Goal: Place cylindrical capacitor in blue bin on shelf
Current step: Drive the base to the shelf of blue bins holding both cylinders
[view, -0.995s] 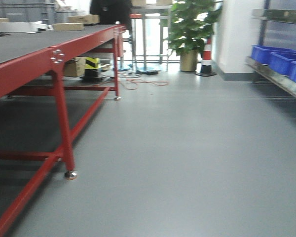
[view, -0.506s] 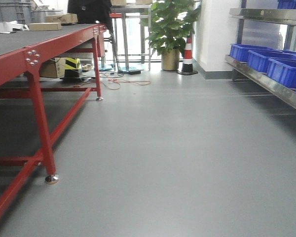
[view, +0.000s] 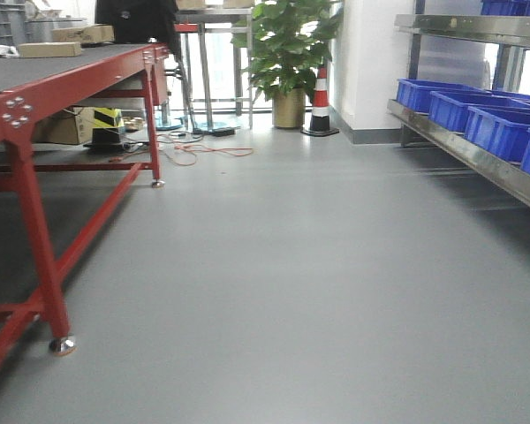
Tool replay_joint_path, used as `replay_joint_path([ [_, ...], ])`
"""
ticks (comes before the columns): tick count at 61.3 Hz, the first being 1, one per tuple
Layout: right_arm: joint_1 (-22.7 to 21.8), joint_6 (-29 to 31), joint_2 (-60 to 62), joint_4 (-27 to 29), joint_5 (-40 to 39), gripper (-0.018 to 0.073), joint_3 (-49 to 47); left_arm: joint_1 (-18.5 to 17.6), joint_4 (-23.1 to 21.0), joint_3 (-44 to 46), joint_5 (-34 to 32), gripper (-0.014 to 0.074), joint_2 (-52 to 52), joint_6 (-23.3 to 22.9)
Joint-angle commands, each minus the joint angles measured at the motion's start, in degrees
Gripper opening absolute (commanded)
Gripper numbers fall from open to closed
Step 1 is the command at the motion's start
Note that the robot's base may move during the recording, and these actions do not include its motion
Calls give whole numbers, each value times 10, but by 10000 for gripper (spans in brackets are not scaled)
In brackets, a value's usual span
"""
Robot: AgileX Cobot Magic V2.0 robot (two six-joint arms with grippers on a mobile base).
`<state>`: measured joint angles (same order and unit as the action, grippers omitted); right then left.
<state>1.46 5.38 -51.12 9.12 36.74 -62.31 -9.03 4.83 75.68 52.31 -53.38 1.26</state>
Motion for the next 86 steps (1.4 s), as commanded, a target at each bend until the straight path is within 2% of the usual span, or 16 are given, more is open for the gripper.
replay_joint_path([
  [1, 0, 0, 4, -3, -13, -162, -6, -3, -2, 5, -9, -111, 1, 0],
  [86, 0, 0, 4, -3, -13, -162, -6, -3, -1, 5, -11, -111, 1, 0],
])
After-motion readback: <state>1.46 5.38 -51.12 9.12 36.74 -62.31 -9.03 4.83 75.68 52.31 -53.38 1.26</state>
